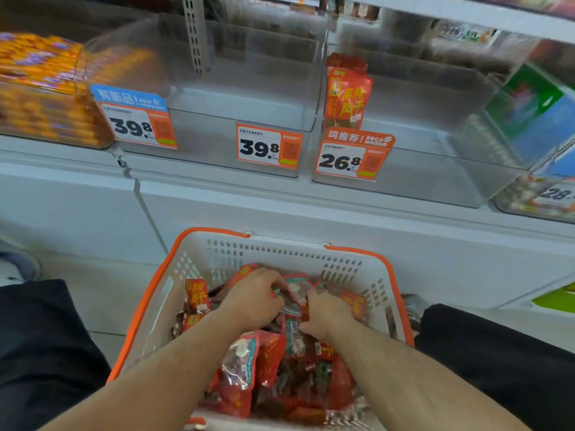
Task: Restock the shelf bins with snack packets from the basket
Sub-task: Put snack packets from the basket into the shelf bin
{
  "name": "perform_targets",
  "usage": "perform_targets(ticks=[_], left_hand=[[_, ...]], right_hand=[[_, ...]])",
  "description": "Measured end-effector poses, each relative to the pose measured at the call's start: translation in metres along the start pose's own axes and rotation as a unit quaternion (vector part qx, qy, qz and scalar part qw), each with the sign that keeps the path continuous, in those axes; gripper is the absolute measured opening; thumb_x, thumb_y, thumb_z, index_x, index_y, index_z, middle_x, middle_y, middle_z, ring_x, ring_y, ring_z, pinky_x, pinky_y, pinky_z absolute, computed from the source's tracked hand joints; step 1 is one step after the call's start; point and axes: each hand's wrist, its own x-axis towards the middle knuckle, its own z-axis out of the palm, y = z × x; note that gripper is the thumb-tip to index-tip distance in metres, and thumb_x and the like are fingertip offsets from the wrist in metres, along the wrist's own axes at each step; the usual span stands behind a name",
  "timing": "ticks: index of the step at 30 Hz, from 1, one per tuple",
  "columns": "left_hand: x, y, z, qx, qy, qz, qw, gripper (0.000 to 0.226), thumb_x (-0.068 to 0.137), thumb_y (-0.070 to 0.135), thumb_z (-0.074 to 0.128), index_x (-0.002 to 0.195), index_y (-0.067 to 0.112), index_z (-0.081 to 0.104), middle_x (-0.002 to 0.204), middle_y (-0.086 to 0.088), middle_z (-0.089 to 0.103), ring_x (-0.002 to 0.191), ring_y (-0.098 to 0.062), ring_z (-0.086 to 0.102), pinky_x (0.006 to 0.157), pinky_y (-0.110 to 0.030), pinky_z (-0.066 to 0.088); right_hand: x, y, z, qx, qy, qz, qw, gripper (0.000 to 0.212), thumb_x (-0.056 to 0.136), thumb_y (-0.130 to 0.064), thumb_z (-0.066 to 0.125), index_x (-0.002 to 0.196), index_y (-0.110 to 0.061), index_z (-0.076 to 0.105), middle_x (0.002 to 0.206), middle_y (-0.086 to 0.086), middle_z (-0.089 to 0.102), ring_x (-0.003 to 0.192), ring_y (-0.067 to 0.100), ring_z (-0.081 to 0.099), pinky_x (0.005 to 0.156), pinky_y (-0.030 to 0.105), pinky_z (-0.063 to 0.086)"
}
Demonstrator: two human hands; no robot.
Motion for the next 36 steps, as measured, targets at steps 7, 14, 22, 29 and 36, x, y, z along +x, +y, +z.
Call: perform_targets(ticks=[7,14,22,29,36], left_hand=[[0.004,0.001,-0.010,-0.107,0.010,-0.049,0.993,0.025,0.092,0.019,0.058,0.117,0.020,0.061,0.115,0.000,0.057,0.096,-0.013,0.056,0.084,-0.026,0.047],[0.008,0.027,-0.037,-0.317,-0.032,-0.088,0.944,0.037,0.089,0.033,0.069,0.122,0.020,0.059,0.118,0.004,0.062,0.105,-0.014,0.059,0.087,-0.029,0.045],[0.004,0.060,-0.057,-0.532,0.002,-0.019,0.847,0.011,0.086,0.000,0.068,0.094,0.007,0.070,0.079,-0.007,0.073,0.067,-0.015,0.066,0.067,-0.030,0.051],[0.008,0.094,-0.087,-0.454,0.072,0.082,0.884,0.019,0.082,-0.003,0.072,0.090,0.014,0.068,0.073,0.005,0.074,0.063,-0.007,0.067,0.058,-0.019,0.050],[0.035,0.124,-0.135,-0.364,0.186,0.179,0.895,0.041,0.088,0.053,0.062,0.074,0.015,0.063,0.062,0.008,0.062,0.060,-0.010,0.058,0.060,-0.030,0.047]], right_hand=[[-0.019,0.013,-0.076,-0.092,0.043,-0.077,0.992,0.020,0.091,-0.008,0.056,0.107,-0.010,0.068,0.103,0.012,0.069,0.092,0.029,0.065,0.070,0.035,0.051],[-0.068,0.031,-0.165,-0.009,0.157,-0.244,0.957,0.055,0.090,0.003,0.052,0.126,-0.038,0.065,0.161,-0.006,0.023,0.145,0.019,0.014,0.115,0.031,0.007],[-0.106,0.030,-0.197,0.242,0.290,-0.232,0.896,0.078,0.081,0.017,0.052,0.143,-0.030,0.048,0.146,-0.007,0.039,0.120,0.009,0.046,0.099,0.010,0.035],[-0.119,0.022,-0.212,0.549,0.108,-0.108,0.822,0.012,0.089,-0.020,0.068,0.100,-0.019,0.073,0.085,0.000,0.066,0.064,0.012,0.044,0.057,0.027,0.032],[-0.110,0.037,-0.237,0.733,0.011,-0.064,0.677,0.036,0.077,-0.029,0.073,0.108,-0.010,0.072,0.106,0.012,0.074,0.094,0.026,0.065,0.079,0.032,0.045]])
